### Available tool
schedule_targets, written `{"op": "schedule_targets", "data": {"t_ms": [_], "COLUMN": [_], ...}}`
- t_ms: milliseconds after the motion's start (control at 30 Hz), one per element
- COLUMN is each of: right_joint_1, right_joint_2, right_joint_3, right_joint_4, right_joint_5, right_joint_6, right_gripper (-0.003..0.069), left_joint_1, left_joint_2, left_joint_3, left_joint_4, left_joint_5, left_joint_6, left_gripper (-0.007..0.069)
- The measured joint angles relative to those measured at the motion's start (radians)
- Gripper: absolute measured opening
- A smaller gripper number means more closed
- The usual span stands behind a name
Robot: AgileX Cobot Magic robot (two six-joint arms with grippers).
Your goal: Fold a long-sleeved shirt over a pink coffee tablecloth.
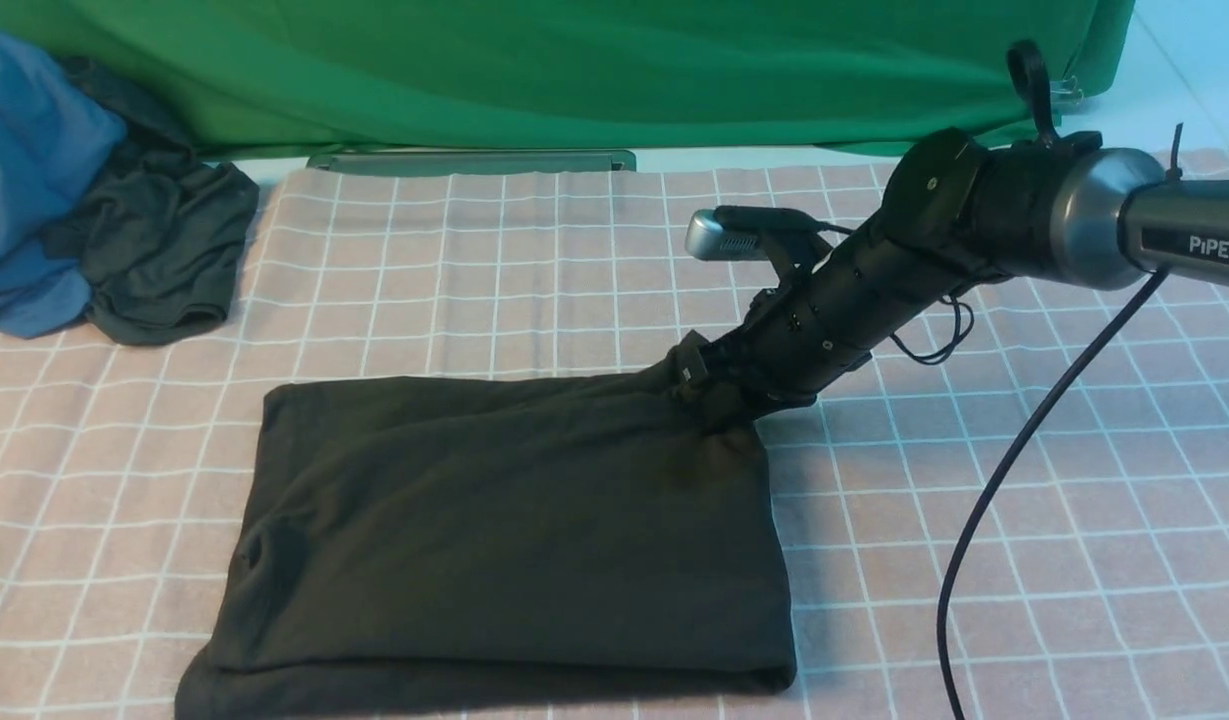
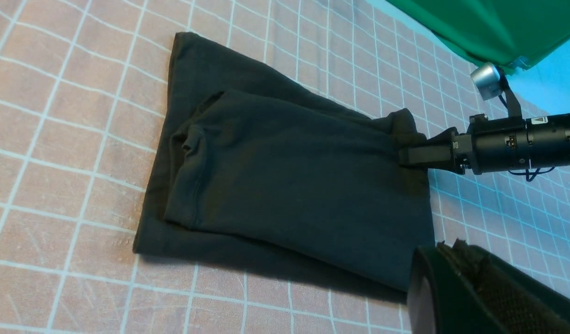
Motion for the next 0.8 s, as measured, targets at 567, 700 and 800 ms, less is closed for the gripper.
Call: {"op": "schedule_targets", "data": {"t_ms": [567, 700, 800], "right_joint_1": [-0.168, -0.184, -0.186], "right_joint_2": [-0.009, -0.017, -0.029], "right_joint_3": [-0.020, -0.048, -0.088], "right_joint_4": [-0.061, -0.101, -0.166], "right_joint_5": [0.014, 0.019, 0.066], "right_joint_6": [0.009, 0.023, 0.059], "right_gripper": [0.0130, 0.0163, 0.0279], "left_joint_1": [0.000, 0.000, 0.000], "left_joint_2": [0.000, 0.000, 0.000], "left_joint_3": [0.000, 0.000, 0.000], "left_joint_4": [0.001, 0.001, 0.001], "left_joint_5": [0.042, 0.041, 0.041], "left_joint_6": [0.001, 0.001, 0.001], "left_gripper": [0.0013, 0.0013, 0.0013]}}
